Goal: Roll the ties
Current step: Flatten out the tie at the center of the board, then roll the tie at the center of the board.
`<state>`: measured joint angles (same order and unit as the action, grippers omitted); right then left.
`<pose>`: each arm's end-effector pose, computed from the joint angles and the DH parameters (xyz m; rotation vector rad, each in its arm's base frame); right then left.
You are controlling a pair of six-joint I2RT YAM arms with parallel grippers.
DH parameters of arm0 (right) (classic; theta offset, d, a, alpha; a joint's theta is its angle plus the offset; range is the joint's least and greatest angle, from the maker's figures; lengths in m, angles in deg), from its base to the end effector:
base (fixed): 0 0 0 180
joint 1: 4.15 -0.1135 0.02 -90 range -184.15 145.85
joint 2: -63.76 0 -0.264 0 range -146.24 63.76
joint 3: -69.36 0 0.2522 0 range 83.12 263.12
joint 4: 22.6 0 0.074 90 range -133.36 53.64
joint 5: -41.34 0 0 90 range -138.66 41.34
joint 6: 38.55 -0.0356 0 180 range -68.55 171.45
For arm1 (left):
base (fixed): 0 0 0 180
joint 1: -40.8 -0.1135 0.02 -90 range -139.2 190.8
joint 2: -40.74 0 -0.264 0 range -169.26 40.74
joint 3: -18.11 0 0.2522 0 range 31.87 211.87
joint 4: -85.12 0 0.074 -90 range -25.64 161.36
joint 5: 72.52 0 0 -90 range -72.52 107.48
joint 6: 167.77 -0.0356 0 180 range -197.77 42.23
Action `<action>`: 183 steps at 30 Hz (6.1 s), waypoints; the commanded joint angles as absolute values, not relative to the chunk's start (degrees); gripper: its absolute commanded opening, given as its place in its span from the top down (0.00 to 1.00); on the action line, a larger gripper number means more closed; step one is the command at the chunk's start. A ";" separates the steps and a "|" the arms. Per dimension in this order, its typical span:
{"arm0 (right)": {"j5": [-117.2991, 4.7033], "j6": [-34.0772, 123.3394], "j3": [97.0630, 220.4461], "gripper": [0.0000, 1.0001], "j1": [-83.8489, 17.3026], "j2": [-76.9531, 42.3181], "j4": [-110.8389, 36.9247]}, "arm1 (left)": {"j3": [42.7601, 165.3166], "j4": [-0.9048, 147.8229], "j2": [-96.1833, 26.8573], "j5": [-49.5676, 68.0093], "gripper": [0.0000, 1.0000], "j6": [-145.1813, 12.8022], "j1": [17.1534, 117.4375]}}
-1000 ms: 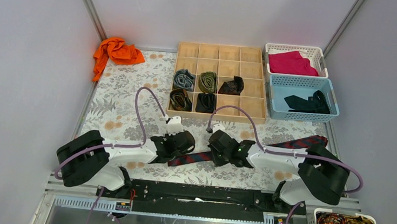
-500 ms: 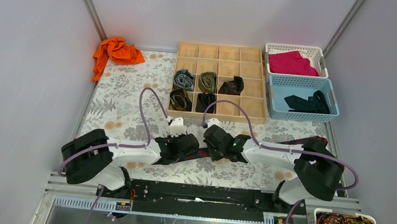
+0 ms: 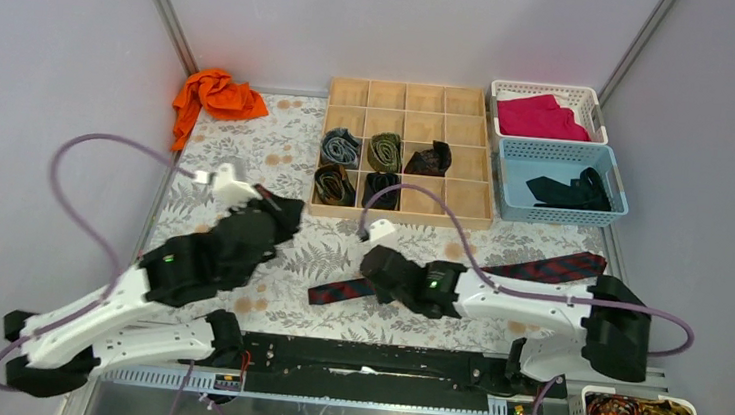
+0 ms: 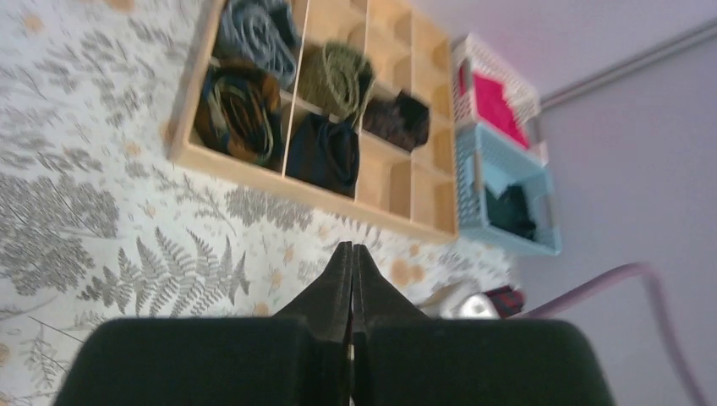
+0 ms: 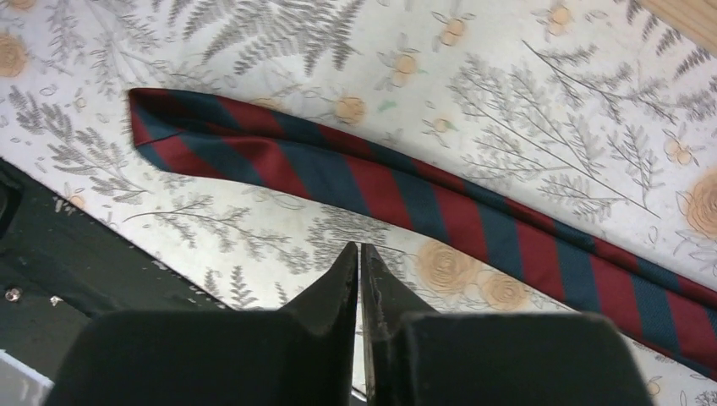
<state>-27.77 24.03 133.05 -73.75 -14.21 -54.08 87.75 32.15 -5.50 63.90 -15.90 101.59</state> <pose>0.1110 0.2620 0.2327 -0.6773 2.2427 0.4260 0.0979 -0.1223 0.3557 -0.4933 1.8990 -0.5810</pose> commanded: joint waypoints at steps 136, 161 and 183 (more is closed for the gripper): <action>-47.42 18.50 131.70 0.71 -62.51 -31.89 -33.84 | 67.09 60.70 -32.07 42.62 1.00 -29.76 88.28; -18.58 16.80 170.83 0.52 -83.07 -52.19 -67.63 | 79.10 29.01 3.04 63.43 1.00 -23.49 86.32; -19.50 13.54 179.62 0.50 -82.69 -60.99 -70.93 | 79.33 24.44 12.05 63.83 0.99 -24.68 86.28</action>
<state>-19.36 14.87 176.81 -82.75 -59.15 -70.38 79.51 26.21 11.62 62.54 -24.34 86.33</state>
